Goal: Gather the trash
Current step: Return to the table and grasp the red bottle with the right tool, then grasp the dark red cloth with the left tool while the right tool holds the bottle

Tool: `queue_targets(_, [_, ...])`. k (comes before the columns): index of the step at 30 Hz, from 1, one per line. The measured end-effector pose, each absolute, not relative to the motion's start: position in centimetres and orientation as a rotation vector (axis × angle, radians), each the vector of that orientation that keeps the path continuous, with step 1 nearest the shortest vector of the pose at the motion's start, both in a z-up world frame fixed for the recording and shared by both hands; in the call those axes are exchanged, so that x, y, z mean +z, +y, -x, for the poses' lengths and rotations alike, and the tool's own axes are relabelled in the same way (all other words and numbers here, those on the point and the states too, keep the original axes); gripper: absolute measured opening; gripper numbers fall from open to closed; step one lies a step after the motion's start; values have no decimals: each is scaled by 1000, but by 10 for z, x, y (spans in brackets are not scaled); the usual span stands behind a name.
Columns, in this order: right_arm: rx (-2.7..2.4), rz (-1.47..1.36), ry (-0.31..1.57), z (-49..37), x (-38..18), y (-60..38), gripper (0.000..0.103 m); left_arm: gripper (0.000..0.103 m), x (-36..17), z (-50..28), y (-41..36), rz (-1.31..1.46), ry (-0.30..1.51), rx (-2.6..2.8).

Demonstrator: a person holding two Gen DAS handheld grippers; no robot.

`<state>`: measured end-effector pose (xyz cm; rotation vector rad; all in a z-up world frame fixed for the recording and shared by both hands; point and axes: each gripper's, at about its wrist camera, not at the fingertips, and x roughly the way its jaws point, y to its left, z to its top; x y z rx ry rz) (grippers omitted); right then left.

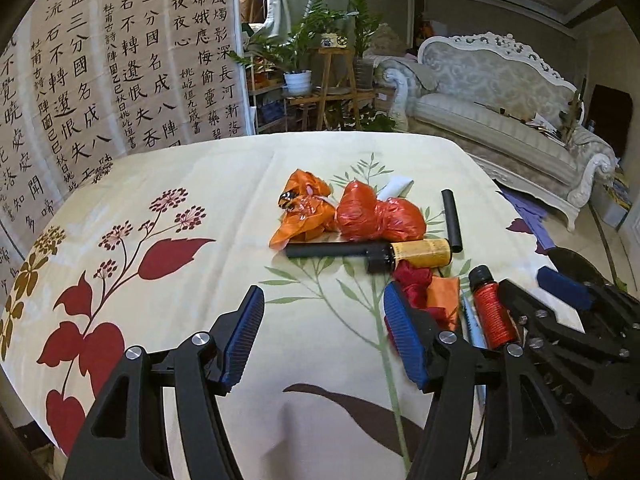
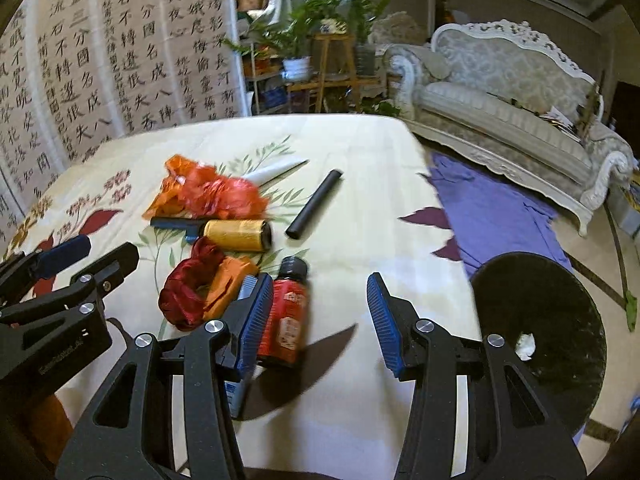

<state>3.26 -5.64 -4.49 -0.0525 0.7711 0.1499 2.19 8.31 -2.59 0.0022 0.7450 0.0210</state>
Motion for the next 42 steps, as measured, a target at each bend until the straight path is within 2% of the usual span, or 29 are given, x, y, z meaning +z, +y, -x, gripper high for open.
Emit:
queue_targets(5, [149, 69, 811, -40, -54, -52, 43, 62, -30, -22, 85, 6, 755, 9])
queue_targets(7, [152, 70, 826, -41, -58, -52, 29, 62, -31, -23, 82, 4, 758, 0])
queue_targets(9, [158, 61, 839, -42, -60, -54, 24, 62, -32, -23, 79, 0, 758, -8])
queue_targets(26, [130, 21, 846, -46, -64, -77, 23, 65, -47, -47, 53, -18, 833, -80])
queue_targets(30, [133, 20, 846, -46, -65, -77, 23, 53, -48, -48, 53, -16, 841, -93])
queue_targets(35, [132, 30, 844, -46, -65, -75, 23, 32, -48, -45, 50, -24, 841, -127])
queue_targets(36, [132, 33, 844, -46, -65, -74, 23, 24, -47, -44, 49, -27, 838, -135])
queue_targets(42, [128, 35, 841, -45, -65, -74, 23, 21, -46, -39, 56, 4, 828, -148])
